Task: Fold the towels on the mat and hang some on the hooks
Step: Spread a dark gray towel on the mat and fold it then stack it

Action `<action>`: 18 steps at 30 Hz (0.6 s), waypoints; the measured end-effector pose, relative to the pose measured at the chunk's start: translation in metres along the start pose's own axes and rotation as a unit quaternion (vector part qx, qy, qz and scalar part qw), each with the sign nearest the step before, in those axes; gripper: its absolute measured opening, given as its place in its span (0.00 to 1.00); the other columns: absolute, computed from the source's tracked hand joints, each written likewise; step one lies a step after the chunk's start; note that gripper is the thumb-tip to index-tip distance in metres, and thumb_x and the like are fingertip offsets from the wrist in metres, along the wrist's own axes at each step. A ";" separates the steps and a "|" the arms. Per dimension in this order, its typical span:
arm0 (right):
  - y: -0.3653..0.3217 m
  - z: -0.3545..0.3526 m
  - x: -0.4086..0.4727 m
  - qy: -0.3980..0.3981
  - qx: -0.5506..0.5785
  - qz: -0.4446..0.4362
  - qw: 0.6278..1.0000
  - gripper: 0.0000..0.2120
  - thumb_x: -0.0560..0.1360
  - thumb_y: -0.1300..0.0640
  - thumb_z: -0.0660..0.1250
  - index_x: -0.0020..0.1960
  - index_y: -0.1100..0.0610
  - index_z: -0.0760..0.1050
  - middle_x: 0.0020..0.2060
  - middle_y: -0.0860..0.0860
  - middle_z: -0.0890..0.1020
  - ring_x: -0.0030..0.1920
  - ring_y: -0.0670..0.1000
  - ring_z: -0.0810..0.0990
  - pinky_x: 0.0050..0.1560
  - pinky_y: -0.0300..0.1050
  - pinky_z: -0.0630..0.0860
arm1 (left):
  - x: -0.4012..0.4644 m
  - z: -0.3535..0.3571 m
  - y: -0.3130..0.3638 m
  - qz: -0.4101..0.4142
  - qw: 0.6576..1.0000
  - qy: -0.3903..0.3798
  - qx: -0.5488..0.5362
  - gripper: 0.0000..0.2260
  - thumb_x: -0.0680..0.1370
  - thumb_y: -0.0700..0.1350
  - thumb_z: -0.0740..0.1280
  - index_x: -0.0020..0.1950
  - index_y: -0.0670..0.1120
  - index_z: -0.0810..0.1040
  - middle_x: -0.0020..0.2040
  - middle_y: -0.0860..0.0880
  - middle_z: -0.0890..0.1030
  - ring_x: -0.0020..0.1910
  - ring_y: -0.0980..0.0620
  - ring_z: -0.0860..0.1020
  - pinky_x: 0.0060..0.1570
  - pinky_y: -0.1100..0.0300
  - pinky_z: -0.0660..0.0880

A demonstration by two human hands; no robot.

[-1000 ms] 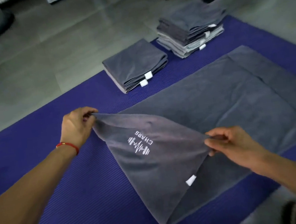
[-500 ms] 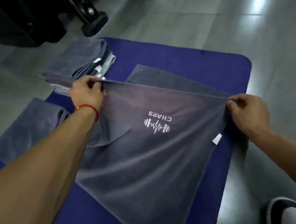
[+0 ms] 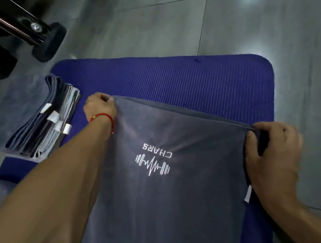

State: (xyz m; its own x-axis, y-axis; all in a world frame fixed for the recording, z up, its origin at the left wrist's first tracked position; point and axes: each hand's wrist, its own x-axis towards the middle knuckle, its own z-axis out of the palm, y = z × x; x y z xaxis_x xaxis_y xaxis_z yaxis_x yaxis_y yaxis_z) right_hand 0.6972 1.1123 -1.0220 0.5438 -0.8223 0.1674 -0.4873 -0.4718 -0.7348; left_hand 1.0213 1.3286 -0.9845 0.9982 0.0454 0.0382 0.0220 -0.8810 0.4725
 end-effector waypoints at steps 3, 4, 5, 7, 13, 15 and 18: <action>-0.001 0.002 0.001 0.005 -0.015 0.003 1.000 0.09 0.79 0.59 0.68 0.59 0.59 0.77 0.53 0.59 0.76 0.57 0.56 0.69 0.63 0.59 0.68 | 0.003 0.004 -0.004 0.018 1.000 0.001 -0.001 0.02 0.76 0.43 0.71 0.45 0.50 0.81 0.49 0.46 0.85 0.52 0.45 0.82 0.59 0.49 0.77; -0.001 0.002 0.002 0.007 -0.020 0.004 1.000 0.10 0.79 0.60 0.68 0.60 0.59 0.78 0.53 0.59 0.76 0.57 0.57 0.68 0.63 0.61 0.68 | 0.005 0.003 -0.004 0.034 0.999 -0.006 0.001 0.02 0.76 0.42 0.71 0.45 0.49 0.81 0.49 0.46 0.84 0.51 0.45 0.82 0.58 0.51 0.77; -0.002 0.003 0.001 0.009 -0.022 0.005 1.000 0.11 0.79 0.60 0.68 0.61 0.59 0.78 0.52 0.59 0.75 0.57 0.57 0.68 0.63 0.62 0.69 | 0.006 0.000 -0.004 0.052 0.999 -0.013 0.003 0.02 0.76 0.41 0.71 0.45 0.47 0.81 0.48 0.46 0.84 0.50 0.46 0.82 0.57 0.52 0.78; -0.002 0.003 0.000 0.009 -0.025 0.002 1.000 0.12 0.79 0.61 0.68 0.63 0.59 0.78 0.51 0.58 0.72 0.56 0.56 0.68 0.62 0.63 0.70 | 0.008 -0.005 -0.005 0.071 0.997 -0.037 -0.011 0.03 0.76 0.39 0.70 0.45 0.47 0.80 0.45 0.48 0.83 0.47 0.48 0.81 0.53 0.56 0.77; -0.004 0.002 0.002 -0.008 -0.018 -0.006 1.000 0.06 0.81 0.58 0.67 0.55 0.58 0.78 0.50 0.54 0.71 0.56 0.58 0.70 0.63 0.60 0.69 | -0.005 -0.037 -0.008 0.048 0.989 -0.096 -0.097 0.07 0.75 0.41 0.67 0.40 0.52 0.73 0.37 0.50 0.77 0.35 0.50 0.75 0.41 0.56 0.74; -0.005 0.000 0.001 -0.019 -0.020 -0.011 1.000 0.05 0.81 0.57 0.66 0.55 0.57 0.77 0.52 0.56 0.74 0.58 0.59 0.70 0.64 0.58 0.65 | -0.018 -0.056 -0.005 0.068 0.989 -0.086 -0.102 0.12 0.78 0.37 0.66 0.40 0.52 0.71 0.35 0.51 0.74 0.30 0.58 0.73 0.33 0.62 0.72; -0.005 -0.011 0.001 -0.057 -0.005 -0.014 0.998 0.05 0.82 0.56 0.64 0.55 0.55 0.77 0.53 0.55 0.77 0.58 0.61 0.72 0.62 0.59 0.65 | -0.042 -0.094 -0.007 0.101 0.985 -0.077 -0.120 0.13 0.78 0.35 0.66 0.40 0.52 0.72 0.37 0.52 0.74 0.32 0.61 0.73 0.39 0.62 0.73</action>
State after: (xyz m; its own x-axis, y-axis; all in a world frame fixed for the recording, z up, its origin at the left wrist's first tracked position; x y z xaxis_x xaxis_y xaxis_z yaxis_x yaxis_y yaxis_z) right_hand 0.6923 1.1107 -1.0107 0.6314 -0.7672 0.1125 -0.4768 -0.4986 -0.7239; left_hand 0.9742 1.3770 -0.9062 0.9779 -0.2074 0.0264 -0.1723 -0.7280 0.6635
